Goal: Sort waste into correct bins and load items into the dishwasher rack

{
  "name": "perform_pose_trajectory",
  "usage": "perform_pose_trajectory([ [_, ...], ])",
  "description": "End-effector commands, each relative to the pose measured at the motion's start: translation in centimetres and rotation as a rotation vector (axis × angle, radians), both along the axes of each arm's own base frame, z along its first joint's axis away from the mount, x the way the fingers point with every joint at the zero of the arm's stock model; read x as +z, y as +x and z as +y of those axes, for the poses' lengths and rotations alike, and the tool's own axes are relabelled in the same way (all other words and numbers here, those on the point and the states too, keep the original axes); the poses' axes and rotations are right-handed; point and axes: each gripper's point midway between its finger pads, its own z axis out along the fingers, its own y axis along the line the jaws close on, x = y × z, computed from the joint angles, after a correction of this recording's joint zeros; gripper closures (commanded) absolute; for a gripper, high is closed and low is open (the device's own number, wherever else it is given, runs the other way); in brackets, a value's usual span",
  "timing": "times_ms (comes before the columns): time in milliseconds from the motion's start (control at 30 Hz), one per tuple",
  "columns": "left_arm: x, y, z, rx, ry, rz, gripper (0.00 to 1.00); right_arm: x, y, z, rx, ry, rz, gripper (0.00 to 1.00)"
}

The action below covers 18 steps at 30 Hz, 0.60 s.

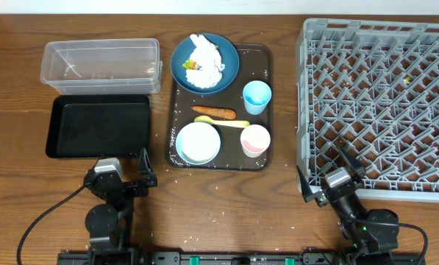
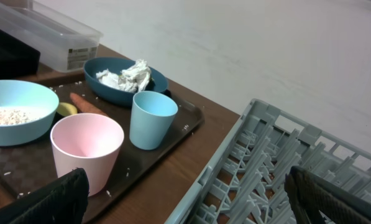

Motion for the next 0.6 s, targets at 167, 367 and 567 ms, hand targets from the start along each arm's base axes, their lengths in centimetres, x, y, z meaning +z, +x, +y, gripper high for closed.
perform_pose_trajectory([
  [167, -1.4, 0.1, -0.1, -0.01, 0.013, 0.026, 0.01, 0.1, 0.0, 0.0, -0.001, -0.013, -0.014, 0.01],
  [367, -1.4, 0.1, -0.1, -0.01, 0.013, 0.026, 0.01, 2.3, 0.0, 0.0, -0.001, 0.002, -0.103, 0.01],
  [567, -1.3, 0.1, -0.2, -0.016, 0.002, 0.025, 0.01, 3.9, -0.2, 0.0, 0.0, 0.057, -0.148, 0.01],
])
